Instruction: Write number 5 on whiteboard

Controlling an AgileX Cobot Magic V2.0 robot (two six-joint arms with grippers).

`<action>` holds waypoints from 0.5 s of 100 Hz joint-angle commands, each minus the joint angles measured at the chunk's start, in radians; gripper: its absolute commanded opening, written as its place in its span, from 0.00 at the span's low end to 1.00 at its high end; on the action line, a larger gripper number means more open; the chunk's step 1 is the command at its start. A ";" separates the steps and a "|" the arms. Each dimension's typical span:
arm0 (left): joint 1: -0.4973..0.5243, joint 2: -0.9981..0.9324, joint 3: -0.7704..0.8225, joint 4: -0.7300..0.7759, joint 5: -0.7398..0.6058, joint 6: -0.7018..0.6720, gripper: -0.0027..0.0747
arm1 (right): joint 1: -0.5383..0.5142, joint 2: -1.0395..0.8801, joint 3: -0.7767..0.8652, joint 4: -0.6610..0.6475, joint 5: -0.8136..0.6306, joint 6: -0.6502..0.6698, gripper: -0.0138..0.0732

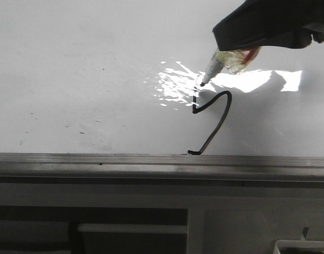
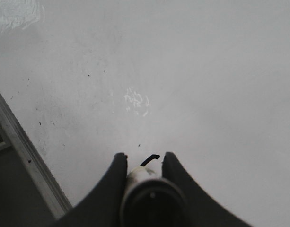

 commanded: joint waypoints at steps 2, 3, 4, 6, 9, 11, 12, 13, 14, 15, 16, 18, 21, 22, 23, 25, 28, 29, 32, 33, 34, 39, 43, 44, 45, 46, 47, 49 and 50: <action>0.001 -0.002 -0.028 -0.045 -0.007 -0.007 0.01 | -0.007 -0.008 -0.044 -0.020 0.016 -0.011 0.10; 0.001 -0.002 -0.028 -0.045 -0.007 -0.007 0.01 | -0.007 -0.006 -0.044 -0.020 0.016 -0.011 0.10; 0.001 -0.002 -0.028 -0.045 -0.007 -0.007 0.01 | -0.007 -0.007 -0.046 -0.020 0.016 -0.011 0.10; 0.001 -0.002 -0.028 -0.045 -0.007 -0.007 0.01 | -0.007 -0.002 -0.051 -0.020 0.016 -0.011 0.10; 0.001 -0.002 -0.028 -0.045 -0.007 -0.007 0.01 | -0.007 0.000 -0.051 -0.020 0.016 -0.011 0.10; 0.001 -0.002 -0.028 -0.045 -0.007 -0.007 0.01 | -0.007 0.000 -0.053 -0.020 0.016 -0.011 0.10; 0.001 -0.002 -0.028 -0.045 -0.007 -0.007 0.01 | -0.007 0.002 -0.055 -0.020 0.016 -0.011 0.10; 0.001 -0.002 -0.028 -0.045 -0.007 -0.007 0.01 | -0.007 0.004 -0.053 -0.020 0.016 -0.011 0.10; 0.001 -0.002 -0.028 -0.045 -0.007 -0.007 0.01 | -0.007 0.007 -0.055 -0.020 0.016 -0.011 0.10; 0.001 -0.002 -0.028 -0.045 -0.007 -0.007 0.01 | -0.007 0.007 -0.055 -0.020 0.016 -0.011 0.10; 0.001 -0.002 -0.028 -0.045 -0.007 -0.007 0.01 | -0.007 0.009 -0.056 -0.020 0.016 -0.011 0.10; 0.001 -0.002 -0.028 -0.045 -0.007 -0.007 0.01 | -0.007 0.010 -0.056 -0.020 0.016 -0.011 0.10; 0.001 -0.002 -0.028 -0.045 -0.007 -0.007 0.01 | -0.007 0.015 -0.056 -0.020 0.016 -0.011 0.10; 0.001 -0.002 -0.028 -0.045 -0.007 -0.007 0.01 | -0.007 0.017 -0.056 -0.020 0.016 -0.011 0.10; 0.001 -0.002 -0.028 -0.045 -0.007 -0.007 0.01 | -0.007 0.019 -0.056 -0.020 0.016 -0.011 0.10; 0.001 -0.002 -0.028 -0.045 -0.007 -0.007 0.01 | -0.007 0.019 -0.056 -0.020 0.012 -0.011 0.10; 0.001 -0.002 -0.028 -0.045 -0.007 -0.007 0.01 | -0.007 0.021 -0.056 -0.020 0.001 -0.011 0.10; 0.001 -0.002 -0.028 -0.045 -0.006 -0.007 0.01 | -0.007 0.021 -0.056 -0.020 -0.005 -0.011 0.10; 0.001 -0.002 -0.028 -0.045 -0.005 -0.007 0.01 | -0.007 0.021 -0.056 -0.020 -0.011 -0.011 0.10; 0.001 -0.002 -0.028 -0.045 -0.005 -0.007 0.01 | -0.007 0.021 -0.056 -0.020 -0.011 -0.011 0.10; 0.001 -0.002 -0.028 -0.045 -0.005 -0.007 0.01 | -0.007 0.021 -0.056 -0.020 -0.015 -0.011 0.10; 0.001 -0.002 -0.028 -0.045 -0.004 -0.007 0.01 | -0.007 0.021 -0.056 -0.020 -0.032 -0.011 0.10; 0.001 -0.002 -0.028 -0.045 -0.004 -0.007 0.01 | -0.007 0.021 -0.056 -0.020 -0.037 -0.011 0.10; 0.001 -0.002 -0.028 -0.045 -0.004 -0.007 0.01 | -0.007 0.021 -0.056 -0.020 -0.038 -0.011 0.10; 0.001 -0.002 -0.028 -0.045 -0.004 -0.007 0.01 | -0.007 0.021 -0.056 -0.020 -0.038 -0.011 0.10; 0.001 -0.002 -0.028 -0.045 -0.004 -0.007 0.01 | -0.007 0.021 -0.056 -0.020 -0.038 -0.011 0.10; 0.001 -0.002 -0.028 -0.045 -0.004 -0.007 0.01 | -0.007 0.021 -0.056 -0.020 -0.038 -0.011 0.10; 0.001 -0.002 -0.028 -0.045 -0.004 -0.007 0.01 | -0.007 0.021 -0.056 -0.020 -0.038 -0.011 0.10; 0.001 -0.002 -0.028 -0.045 -0.004 -0.007 0.01 | -0.007 0.021 -0.056 -0.020 -0.038 -0.011 0.10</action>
